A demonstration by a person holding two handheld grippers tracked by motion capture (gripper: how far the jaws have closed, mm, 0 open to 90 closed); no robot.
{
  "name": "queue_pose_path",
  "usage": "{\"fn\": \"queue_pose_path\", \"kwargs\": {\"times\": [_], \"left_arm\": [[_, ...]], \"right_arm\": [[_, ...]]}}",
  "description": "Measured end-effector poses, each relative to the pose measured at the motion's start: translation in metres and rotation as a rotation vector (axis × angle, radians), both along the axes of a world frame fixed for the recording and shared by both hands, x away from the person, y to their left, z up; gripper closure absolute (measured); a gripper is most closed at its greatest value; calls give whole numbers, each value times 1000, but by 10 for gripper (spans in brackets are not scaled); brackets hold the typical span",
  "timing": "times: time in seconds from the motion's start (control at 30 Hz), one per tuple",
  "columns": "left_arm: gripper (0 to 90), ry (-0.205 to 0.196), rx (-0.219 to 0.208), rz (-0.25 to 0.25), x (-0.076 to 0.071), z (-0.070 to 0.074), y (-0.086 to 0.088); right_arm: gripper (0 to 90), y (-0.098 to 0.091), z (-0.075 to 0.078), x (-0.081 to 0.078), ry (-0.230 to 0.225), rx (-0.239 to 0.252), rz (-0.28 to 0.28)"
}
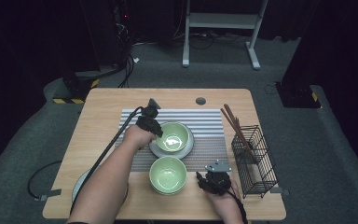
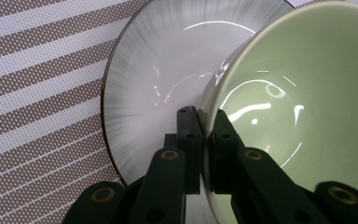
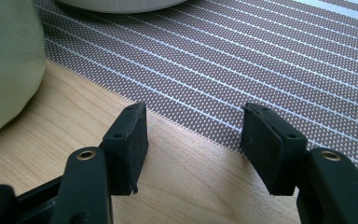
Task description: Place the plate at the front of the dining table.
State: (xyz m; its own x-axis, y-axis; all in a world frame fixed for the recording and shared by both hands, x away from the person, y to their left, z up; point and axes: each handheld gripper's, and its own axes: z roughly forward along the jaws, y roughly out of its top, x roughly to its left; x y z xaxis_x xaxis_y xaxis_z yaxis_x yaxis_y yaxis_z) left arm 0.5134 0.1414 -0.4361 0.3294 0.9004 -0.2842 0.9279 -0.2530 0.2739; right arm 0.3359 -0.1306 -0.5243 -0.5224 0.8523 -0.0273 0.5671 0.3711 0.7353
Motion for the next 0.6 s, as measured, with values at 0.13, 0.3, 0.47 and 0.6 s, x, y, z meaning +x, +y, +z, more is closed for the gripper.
{"fn": "queue_pose_path", "kwargs": {"times": [0.13,0.3,0.47,0.6], "left_arm": [[850,2,-2,6,1,0,0],[850,7,1,19,3,-1,1],[850,4,8,23,4,-2,1],[850,10,5,33,5,-5,1]], "right_arm": [[410,0,0,0,0,0,1],[410,0,0,0,1,4,1],[410,0,0,0,1,3,1],[409,0,0,0,1,3,1]]}}
